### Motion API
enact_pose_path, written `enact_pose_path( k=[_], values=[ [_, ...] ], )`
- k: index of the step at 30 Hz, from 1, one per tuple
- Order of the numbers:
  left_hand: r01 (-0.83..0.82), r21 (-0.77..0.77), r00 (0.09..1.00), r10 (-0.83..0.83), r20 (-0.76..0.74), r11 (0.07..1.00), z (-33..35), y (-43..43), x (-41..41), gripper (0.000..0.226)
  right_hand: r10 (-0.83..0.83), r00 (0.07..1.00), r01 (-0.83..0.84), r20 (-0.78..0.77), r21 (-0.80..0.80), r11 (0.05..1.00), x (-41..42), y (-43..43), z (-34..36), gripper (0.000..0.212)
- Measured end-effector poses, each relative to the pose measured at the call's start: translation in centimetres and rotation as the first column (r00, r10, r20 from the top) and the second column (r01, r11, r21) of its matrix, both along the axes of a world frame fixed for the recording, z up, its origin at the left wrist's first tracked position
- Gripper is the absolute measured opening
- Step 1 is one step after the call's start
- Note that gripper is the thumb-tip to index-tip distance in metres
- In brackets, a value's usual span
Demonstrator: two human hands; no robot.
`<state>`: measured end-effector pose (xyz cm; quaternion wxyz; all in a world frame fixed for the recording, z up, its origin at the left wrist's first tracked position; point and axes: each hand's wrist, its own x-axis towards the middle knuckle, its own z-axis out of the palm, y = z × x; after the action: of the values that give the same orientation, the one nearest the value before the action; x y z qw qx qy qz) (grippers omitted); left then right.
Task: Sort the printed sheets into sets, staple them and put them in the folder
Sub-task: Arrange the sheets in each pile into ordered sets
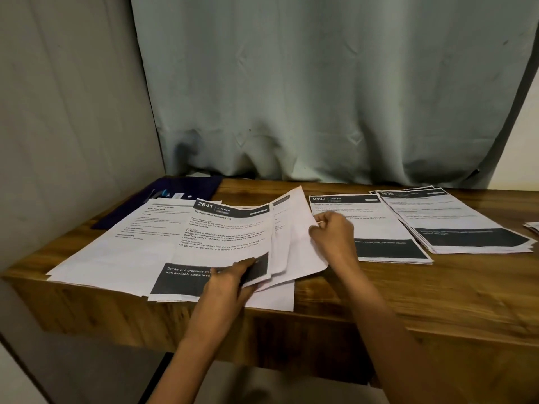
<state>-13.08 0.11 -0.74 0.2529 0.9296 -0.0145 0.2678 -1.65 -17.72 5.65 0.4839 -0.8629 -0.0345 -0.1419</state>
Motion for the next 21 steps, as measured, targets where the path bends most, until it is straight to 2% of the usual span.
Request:
enact_pose_path(
  k=[4, 9, 13, 15, 18, 21],
  values=[
    [0.073, 0.017, 0.988, -0.070, -0.137, 0.997, 1.1, 0.3, -0.1, 0.059, -0.066, 0.984, 0.074, 0.167, -0.043, 0.996, 1.0, -2.5, 2.5, 0.027],
    [0.097, -0.040, 0.975, -0.103, -0.194, 0.994, 1.8, 1.2, 0.1, 0.054, -0.149, 0.927, 0.153, 0.344, 0.016, 0.988, 2.1, -5.5, 4.6, 0.027],
    [0.055, -0.075, 0.991, -0.063, -0.119, 0.996, 1.6, 1.3, 0.0, 0.031, -0.261, 0.865, 0.219, 0.428, 0.146, 0.965, 2.4, -7.7, 5.5, 0.026],
    [0.006, -0.117, 0.996, -0.016, -0.084, 0.993, 1.6, 0.9, -0.3, 0.036, -0.299, 0.856, 0.238, 0.421, 0.192, 0.952, 2.6, -8.6, 5.8, 0.025],
    [-0.085, -0.311, 0.996, 0.091, 0.007, 0.947, 1.5, 0.2, -0.7, 0.035, -0.321, 0.866, 0.268, 0.383, 0.187, 0.945, 2.7, -9.6, 5.6, 0.026],
    [-0.129, -0.456, 0.975, 0.196, 0.103, 0.881, 1.1, -0.3, -0.6, 0.040, -0.259, 0.918, 0.228, 0.302, 0.136, 0.964, 2.6, -9.6, 4.9, 0.022]
  ],
)
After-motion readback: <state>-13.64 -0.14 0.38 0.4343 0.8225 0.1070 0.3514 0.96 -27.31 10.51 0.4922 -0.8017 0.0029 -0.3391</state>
